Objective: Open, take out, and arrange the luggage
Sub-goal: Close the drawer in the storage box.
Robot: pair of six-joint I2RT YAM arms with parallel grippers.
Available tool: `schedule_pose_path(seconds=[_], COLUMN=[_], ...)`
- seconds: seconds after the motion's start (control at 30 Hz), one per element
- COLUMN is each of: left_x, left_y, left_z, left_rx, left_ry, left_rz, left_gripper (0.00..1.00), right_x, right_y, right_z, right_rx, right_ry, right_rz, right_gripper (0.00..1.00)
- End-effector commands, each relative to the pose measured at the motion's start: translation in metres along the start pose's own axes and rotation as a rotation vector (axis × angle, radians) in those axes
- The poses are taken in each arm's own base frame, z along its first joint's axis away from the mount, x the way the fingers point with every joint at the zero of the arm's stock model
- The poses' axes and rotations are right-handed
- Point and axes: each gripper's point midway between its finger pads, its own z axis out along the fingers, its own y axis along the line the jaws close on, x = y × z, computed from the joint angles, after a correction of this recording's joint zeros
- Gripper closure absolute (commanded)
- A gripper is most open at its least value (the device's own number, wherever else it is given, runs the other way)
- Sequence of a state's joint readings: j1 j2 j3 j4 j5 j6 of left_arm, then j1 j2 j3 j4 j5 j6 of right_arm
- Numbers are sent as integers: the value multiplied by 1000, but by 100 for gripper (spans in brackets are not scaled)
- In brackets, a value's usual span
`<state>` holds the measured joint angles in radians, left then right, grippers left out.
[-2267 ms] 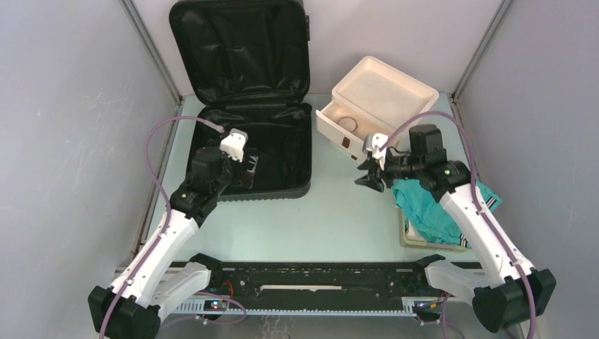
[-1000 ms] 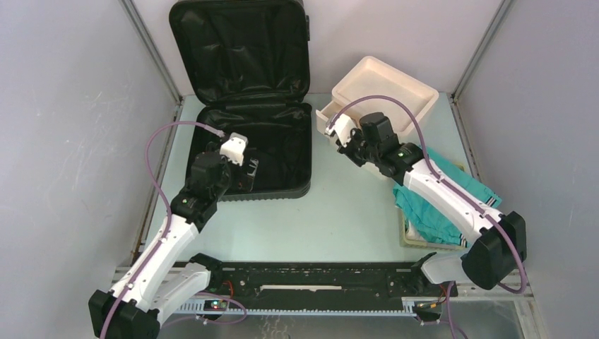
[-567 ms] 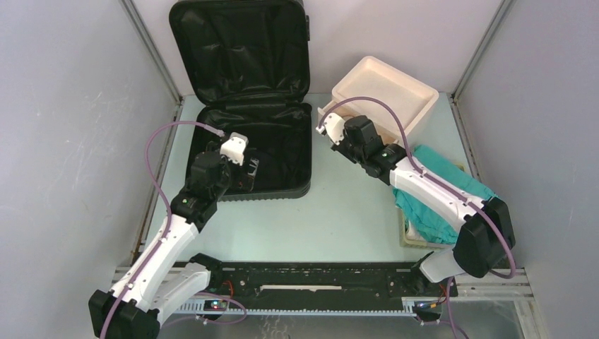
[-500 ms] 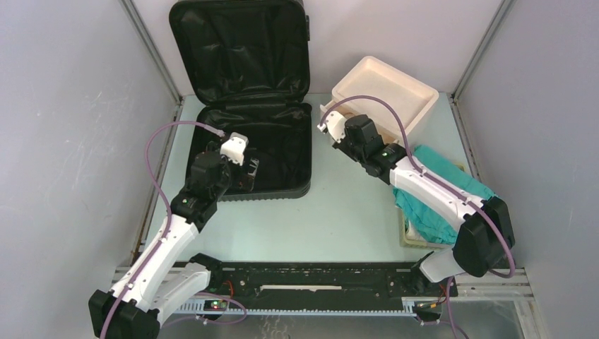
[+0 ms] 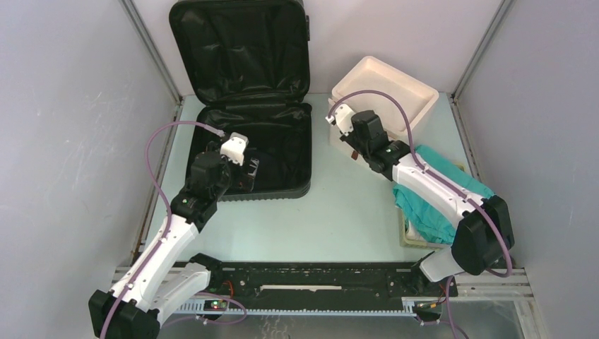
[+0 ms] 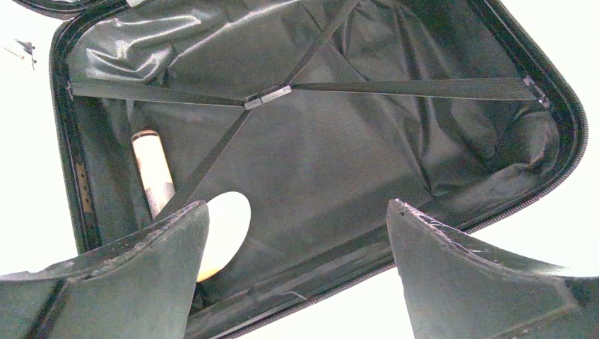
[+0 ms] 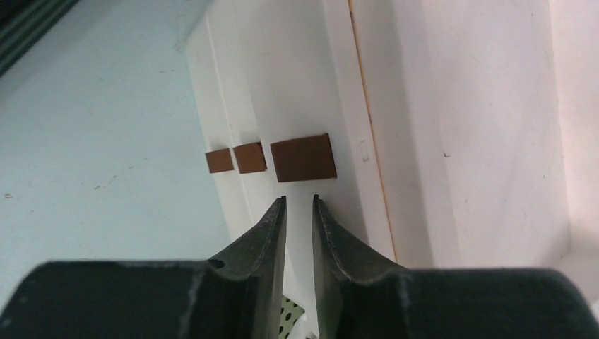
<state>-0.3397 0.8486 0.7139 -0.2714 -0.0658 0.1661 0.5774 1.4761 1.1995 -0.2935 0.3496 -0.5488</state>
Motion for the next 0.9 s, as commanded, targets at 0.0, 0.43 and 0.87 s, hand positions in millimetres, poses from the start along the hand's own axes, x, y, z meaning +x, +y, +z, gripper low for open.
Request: schedule_pose_path(seconds=[0.0, 0.43, 0.87], left_x=[-9, -12, -13], left_y=[1, -1, -3], left_z=[-1, -3, -3], left_rx=[7, 20, 29], left_ry=[-40, -50, -53], left_rz=[3, -1, -3], left_gripper=[1, 0, 0], right_x=[6, 12, -34], right_y=[-24, -13, 52], right_z=[6, 2, -98], right_rx=[71, -28, -792], right_ry=[12, 13, -265], right_rz=[28, 25, 127], right_gripper=[72, 55, 43])
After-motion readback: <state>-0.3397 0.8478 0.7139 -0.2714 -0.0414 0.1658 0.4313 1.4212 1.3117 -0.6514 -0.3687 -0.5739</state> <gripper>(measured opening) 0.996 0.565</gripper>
